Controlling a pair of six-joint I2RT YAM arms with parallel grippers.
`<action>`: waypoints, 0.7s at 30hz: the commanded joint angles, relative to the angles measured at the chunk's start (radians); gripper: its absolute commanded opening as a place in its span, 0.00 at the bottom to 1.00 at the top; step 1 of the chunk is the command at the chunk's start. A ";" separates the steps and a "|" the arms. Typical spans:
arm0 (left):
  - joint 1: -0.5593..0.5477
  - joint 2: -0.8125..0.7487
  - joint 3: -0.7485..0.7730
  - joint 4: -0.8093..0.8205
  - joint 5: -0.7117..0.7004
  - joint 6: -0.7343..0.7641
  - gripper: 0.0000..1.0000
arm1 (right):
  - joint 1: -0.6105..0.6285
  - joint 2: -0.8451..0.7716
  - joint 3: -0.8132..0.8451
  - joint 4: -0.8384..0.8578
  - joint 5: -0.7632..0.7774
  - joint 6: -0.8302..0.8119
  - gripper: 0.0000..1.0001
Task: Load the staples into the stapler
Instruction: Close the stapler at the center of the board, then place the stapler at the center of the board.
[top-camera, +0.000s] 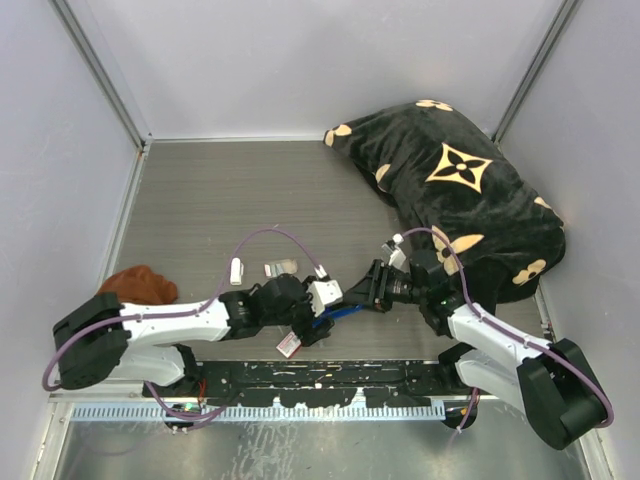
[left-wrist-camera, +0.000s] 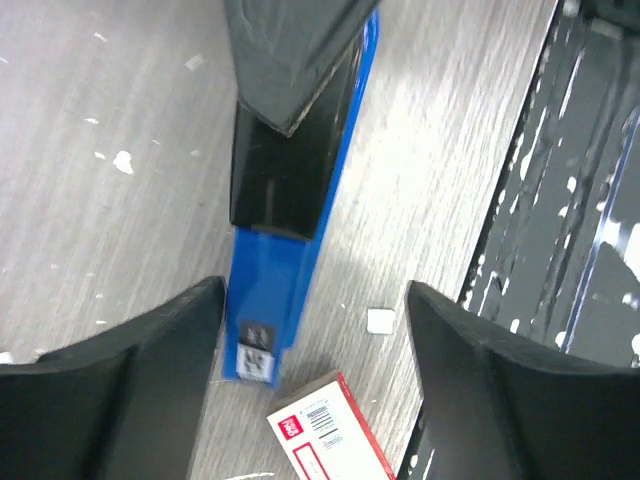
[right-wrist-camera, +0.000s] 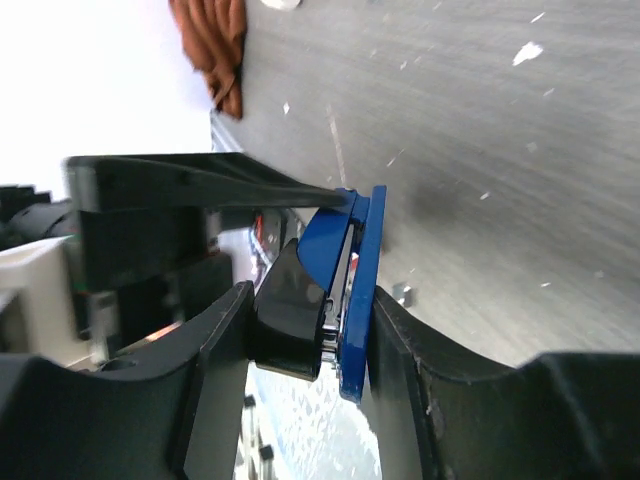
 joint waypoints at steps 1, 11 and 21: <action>0.006 -0.168 -0.007 0.105 -0.133 -0.097 0.84 | -0.003 -0.027 -0.008 0.204 0.194 0.048 0.01; 0.283 -0.401 -0.089 -0.009 -0.224 -0.267 0.98 | -0.004 0.199 0.037 0.413 0.376 -0.079 0.22; 0.684 -0.371 -0.044 -0.125 -0.188 -0.430 0.98 | -0.004 0.183 0.200 -0.040 0.600 -0.373 1.00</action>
